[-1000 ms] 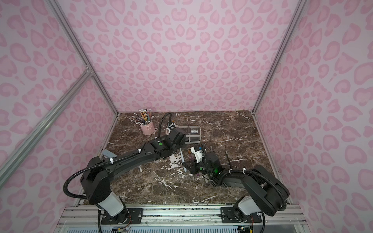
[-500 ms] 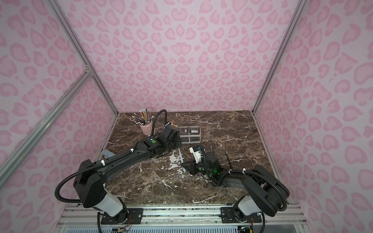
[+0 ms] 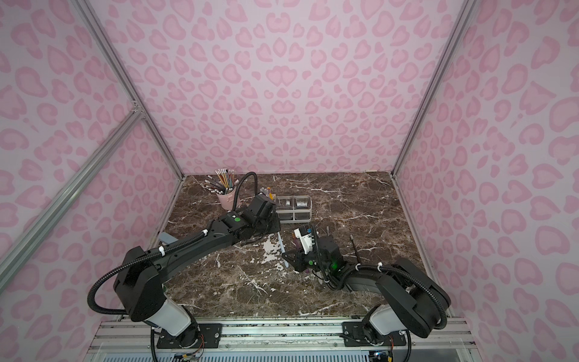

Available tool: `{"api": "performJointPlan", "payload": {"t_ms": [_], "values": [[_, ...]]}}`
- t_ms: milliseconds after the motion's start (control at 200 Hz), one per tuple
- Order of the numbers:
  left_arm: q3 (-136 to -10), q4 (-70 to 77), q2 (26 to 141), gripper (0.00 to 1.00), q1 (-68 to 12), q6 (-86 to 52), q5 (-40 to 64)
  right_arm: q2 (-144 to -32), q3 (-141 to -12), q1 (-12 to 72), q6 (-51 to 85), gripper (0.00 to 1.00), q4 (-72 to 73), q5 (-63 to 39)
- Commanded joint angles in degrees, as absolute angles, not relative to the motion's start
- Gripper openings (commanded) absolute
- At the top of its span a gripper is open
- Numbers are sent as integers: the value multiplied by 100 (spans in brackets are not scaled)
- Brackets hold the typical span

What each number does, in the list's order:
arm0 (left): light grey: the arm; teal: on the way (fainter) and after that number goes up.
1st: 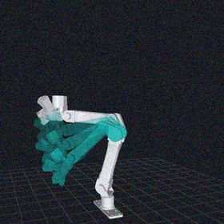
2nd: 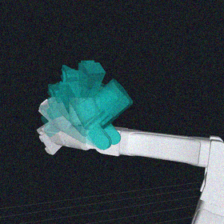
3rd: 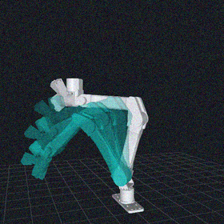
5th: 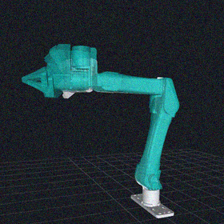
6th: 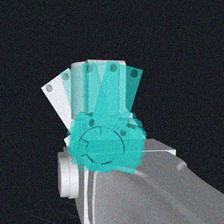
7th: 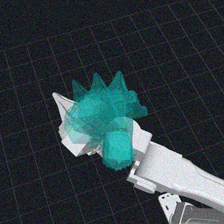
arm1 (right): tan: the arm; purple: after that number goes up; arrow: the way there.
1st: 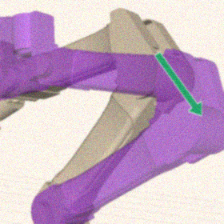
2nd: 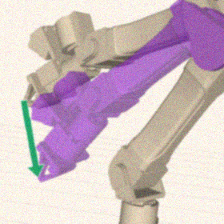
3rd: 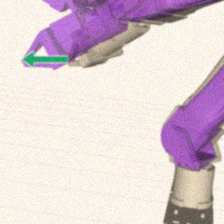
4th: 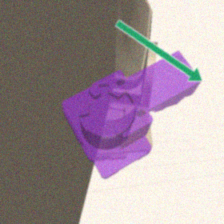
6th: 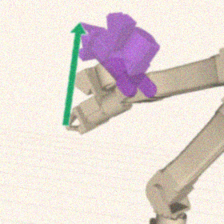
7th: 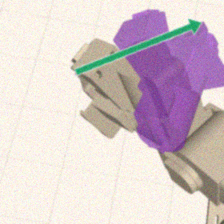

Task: Place the toothbrush into the toothbrush holder
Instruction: Pick up the toothbrush from the center of the board.

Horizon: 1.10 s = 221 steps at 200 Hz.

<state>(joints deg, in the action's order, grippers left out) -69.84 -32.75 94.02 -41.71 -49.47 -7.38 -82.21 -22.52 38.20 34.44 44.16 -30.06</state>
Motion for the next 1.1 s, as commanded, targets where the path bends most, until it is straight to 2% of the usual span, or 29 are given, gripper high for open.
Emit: {"api": "performJointPlan", "payload": {"t_ms": [0, 265, 380, 575, 1100], "values": [[-6979, -2934, 9409, 24, -4155, -5014, -616, -8225, -2338, 3831, 3359, 0, 4531, -2998], [-7053, -2992, 9400, 21, -4105, -4983, -701, -8209, -2348, 3841, 3340, 0, 4505, -3003], [-7058, -3006, 9404, 28, -4078, -4997, -746, -8205, -2347, 3849, 3329, 0, 4492, -3005], [-7064, -2945, 9421, 31, -4024, -5022, -752, -8202, -2355, 3863, 3322, 0, 4485, -3001], [-6952, -2830, 9337, 9, -3986, -5086, -633, -8217, -2373, 3866, 3301, 0, 4447, -2987]]}}
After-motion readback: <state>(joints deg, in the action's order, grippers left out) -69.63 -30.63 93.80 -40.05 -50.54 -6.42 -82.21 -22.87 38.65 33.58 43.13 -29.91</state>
